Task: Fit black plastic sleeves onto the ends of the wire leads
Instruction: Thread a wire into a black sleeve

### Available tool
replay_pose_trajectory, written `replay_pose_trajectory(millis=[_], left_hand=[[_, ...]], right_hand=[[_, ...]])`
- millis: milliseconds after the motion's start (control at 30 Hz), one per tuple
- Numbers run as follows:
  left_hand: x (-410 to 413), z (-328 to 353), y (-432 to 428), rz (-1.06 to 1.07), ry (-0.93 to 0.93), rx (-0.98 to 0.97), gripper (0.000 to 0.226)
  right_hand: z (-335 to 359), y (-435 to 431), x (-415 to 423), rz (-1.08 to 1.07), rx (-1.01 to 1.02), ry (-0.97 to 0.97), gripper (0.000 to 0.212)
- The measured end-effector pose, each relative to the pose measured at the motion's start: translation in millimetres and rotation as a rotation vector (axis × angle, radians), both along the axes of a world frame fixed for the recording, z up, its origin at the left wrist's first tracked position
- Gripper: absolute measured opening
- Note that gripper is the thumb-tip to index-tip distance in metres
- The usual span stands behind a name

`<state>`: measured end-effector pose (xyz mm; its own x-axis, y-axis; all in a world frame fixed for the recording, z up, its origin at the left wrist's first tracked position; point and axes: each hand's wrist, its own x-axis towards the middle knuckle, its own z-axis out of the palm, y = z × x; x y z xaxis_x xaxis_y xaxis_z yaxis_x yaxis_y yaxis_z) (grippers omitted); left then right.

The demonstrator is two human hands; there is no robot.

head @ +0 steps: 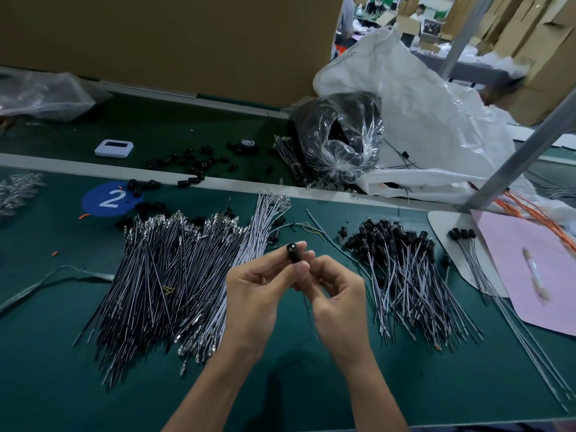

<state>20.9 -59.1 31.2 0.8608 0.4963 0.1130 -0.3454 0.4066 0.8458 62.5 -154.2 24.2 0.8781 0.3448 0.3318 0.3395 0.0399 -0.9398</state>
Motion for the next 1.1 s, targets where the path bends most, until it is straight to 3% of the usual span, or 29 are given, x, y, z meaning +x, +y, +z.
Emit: replay_pose_trajectory(millis=[400,500,633,767,900,1000,1100], left_hand=[[-4,4,-2,0.063,-0.053,0.009,0.031],[-2,5,-4,0.063,-0.048,-0.024,0.028],[2,5,-4,0.069,0.003,-0.044,0.026],[7,1,1,0.051,0.112,-0.053,0.031],[20,-8,20,0.037,0.213,-0.158,0.032],[29,-19,38,0.056,0.364,-0.056,0.033],[32,-33,45,0.033,0.508,0.103,0.029]], right_hand=[[-9,1,-6,0.065,0.113,0.049,0.015],[-11,4,-10,0.062,0.128,0.092,0.023],[-13,3,-9,0.053,0.109,0.1,0.015],[-13,1,-6,0.039,-0.03,0.073,0.016],[1,-3,22,0.169,-0.277,0.05,0.026],[10,2,79,0.004,-0.459,-0.038,0.036],[10,17,152,-0.173,-0.669,-0.092,0.014]])
